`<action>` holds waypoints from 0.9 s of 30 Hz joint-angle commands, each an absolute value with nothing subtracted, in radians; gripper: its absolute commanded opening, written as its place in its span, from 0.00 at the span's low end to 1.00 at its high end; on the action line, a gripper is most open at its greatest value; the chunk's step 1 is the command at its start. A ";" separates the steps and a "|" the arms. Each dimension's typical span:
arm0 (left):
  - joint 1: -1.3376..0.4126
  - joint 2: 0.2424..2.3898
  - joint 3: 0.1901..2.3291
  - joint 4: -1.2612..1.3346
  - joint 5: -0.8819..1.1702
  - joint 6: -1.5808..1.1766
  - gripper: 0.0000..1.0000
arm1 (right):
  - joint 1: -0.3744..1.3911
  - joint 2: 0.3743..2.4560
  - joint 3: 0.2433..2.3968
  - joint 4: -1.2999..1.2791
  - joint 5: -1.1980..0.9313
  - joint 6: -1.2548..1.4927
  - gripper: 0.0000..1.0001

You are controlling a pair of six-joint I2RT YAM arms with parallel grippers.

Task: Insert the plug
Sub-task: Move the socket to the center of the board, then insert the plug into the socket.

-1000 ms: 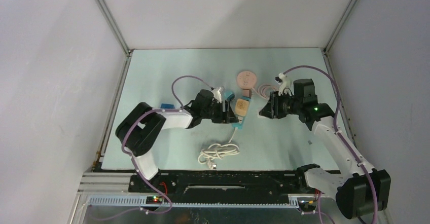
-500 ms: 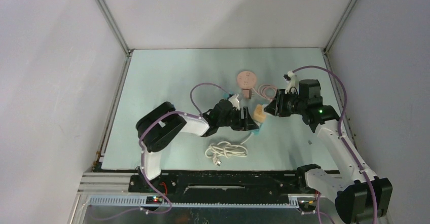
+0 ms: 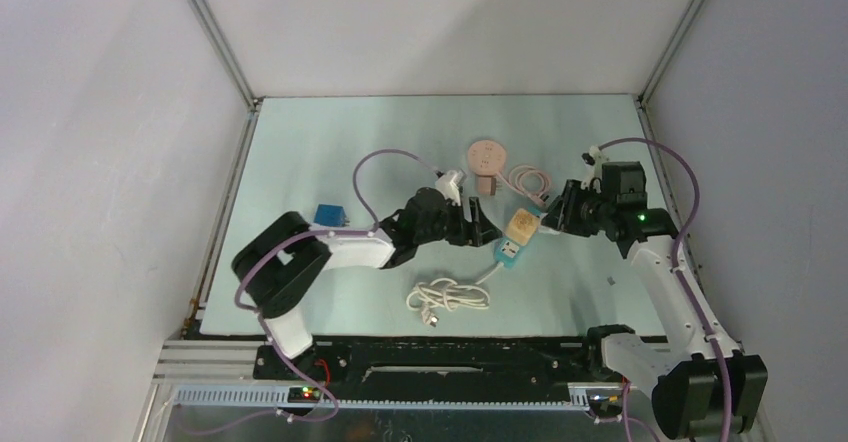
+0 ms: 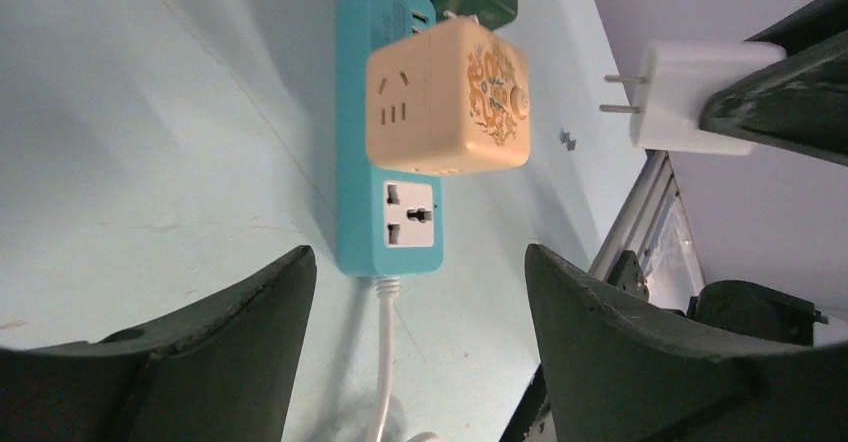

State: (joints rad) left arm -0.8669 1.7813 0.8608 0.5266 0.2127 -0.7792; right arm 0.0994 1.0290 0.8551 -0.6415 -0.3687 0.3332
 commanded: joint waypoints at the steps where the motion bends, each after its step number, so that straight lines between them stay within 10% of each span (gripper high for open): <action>1: -0.817 1.660 0.805 0.445 0.161 -0.659 0.80 | 0.077 1.016 0.843 -0.717 -0.291 0.367 0.00; 12: -0.775 1.643 0.803 0.420 0.209 -0.620 0.77 | 0.035 1.230 0.746 -0.511 -0.285 0.397 0.00; 27: -0.753 1.280 0.622 0.313 0.039 -0.564 0.79 | 0.167 1.767 1.155 -0.401 -0.241 0.330 0.00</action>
State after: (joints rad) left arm -0.7612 1.3846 0.6666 0.3412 0.1192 -0.6094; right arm 0.1051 1.6970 1.0412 -0.4500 -0.2550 0.3771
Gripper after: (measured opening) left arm 0.786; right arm 0.328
